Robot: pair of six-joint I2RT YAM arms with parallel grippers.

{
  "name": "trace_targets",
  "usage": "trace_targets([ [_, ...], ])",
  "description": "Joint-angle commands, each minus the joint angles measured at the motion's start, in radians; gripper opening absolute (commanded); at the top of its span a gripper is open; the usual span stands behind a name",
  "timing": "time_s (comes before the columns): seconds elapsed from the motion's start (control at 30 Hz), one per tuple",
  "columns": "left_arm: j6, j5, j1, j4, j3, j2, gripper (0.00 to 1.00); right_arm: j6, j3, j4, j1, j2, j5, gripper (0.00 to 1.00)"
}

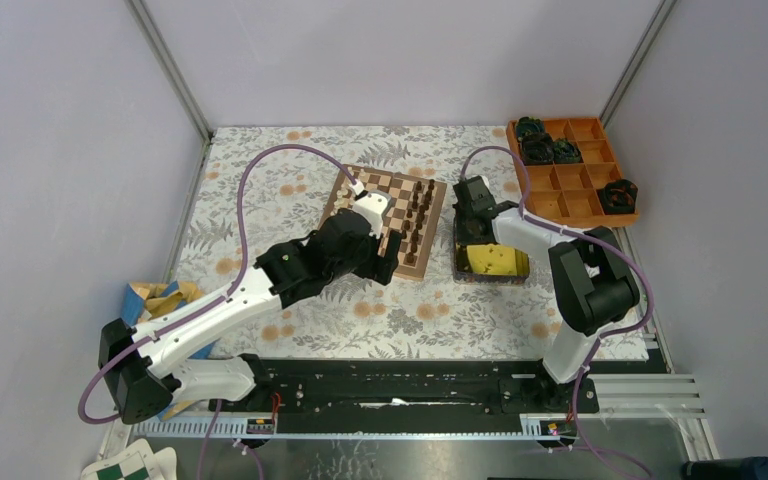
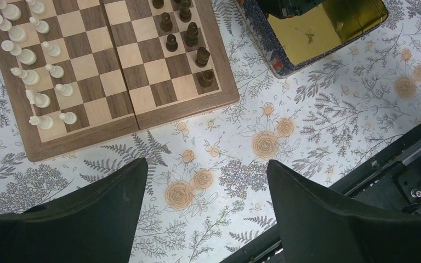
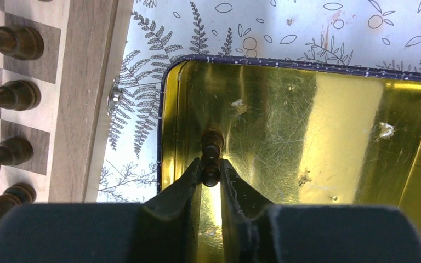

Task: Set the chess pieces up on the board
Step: Pick up the chess piece from the storage box.

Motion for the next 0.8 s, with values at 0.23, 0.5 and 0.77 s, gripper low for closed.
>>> trace_targets([
  [0.23,0.012,0.009,0.010,0.064,0.004,-0.006,0.87,-0.022,0.042,-0.031,-0.007,-0.010,0.004,0.07],
  [0.5,0.008,0.003,0.010,0.062,0.014,-0.010,0.87,-0.023,0.043,-0.073,-0.005,-0.096,0.019,0.04],
  [0.77,0.006,-0.020,0.011,0.056,0.038,-0.007,0.87,-0.037,0.070,-0.132,-0.005,-0.174,0.023,0.02],
])
